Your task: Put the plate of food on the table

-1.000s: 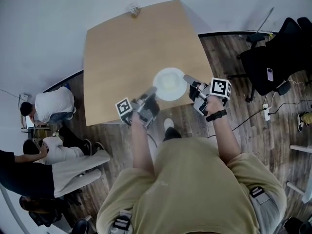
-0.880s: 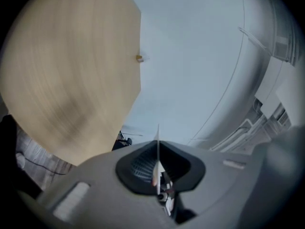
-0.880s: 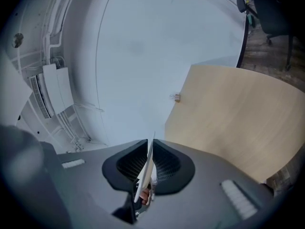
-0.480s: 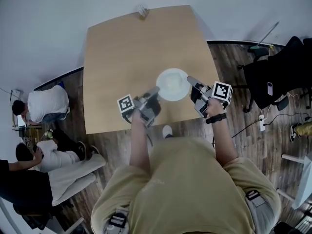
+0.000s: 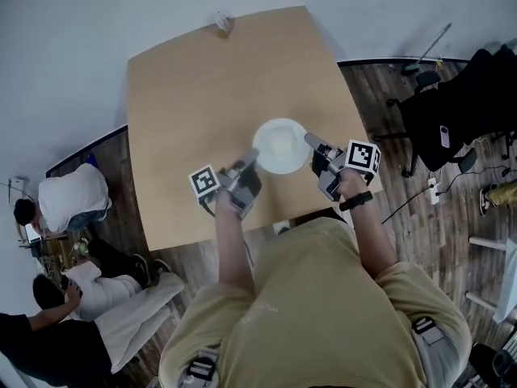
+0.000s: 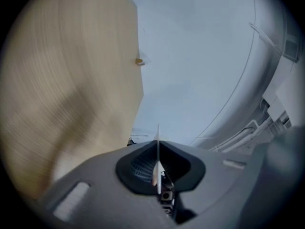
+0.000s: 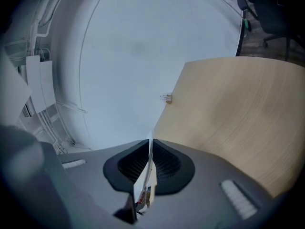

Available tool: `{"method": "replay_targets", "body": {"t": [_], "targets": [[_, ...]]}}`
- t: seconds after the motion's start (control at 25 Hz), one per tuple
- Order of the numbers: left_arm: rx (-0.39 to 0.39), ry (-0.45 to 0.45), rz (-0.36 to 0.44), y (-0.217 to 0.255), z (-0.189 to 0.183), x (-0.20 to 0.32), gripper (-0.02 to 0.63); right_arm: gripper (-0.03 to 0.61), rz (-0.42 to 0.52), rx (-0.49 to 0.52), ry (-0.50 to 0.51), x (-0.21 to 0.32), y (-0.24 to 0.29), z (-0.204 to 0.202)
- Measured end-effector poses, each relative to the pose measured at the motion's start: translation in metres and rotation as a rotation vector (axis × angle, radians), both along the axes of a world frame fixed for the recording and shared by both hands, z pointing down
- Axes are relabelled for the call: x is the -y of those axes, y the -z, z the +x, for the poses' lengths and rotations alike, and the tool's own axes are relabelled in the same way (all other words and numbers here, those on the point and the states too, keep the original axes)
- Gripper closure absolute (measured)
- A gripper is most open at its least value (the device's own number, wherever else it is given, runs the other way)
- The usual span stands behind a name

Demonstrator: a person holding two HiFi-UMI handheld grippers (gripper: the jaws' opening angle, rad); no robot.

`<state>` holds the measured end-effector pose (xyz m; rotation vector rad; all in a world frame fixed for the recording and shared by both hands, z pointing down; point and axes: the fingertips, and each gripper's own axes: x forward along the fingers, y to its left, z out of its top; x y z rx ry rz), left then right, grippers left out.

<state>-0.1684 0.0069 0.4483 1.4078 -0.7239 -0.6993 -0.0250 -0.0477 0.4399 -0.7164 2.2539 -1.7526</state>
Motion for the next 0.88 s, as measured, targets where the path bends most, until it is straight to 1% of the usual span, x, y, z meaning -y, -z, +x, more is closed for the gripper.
{"method": "replay_targets", "body": {"t": [0.16,0.36,0.48,0.6,0.72,0.88], "targets": [[0.097,-0.034,-0.033,-0.021,-0.002,0.015,0.603,0.561,-0.021,-0.04,-0.037,0.011,-0.016,0.0],[0.113,-0.039,-0.091,-0.045,-0.022,0.073,0.601,0.563,-0.085,-0.046,-0.06,0.07,-0.045,-0.021],[0.144,-0.061,-0.076,-0.057,-0.022,0.099,0.601,0.563,-0.106,-0.083,-0.06,0.092,-0.07,-0.021],[0.185,-0.085,-0.095,-0.093,-0.026,0.14,0.603,0.563,-0.128,-0.106,-0.083,0.13,-0.105,-0.023],[0.206,-0.087,-0.136,-0.12,-0.03,0.168,0.603,0.561,-0.132,-0.15,-0.088,0.159,-0.128,-0.028],[0.256,-0.09,-0.164,-0.141,-0.029,0.19,0.601,0.554,-0.125,-0.232,-0.078,0.182,-0.151,-0.029]]}}
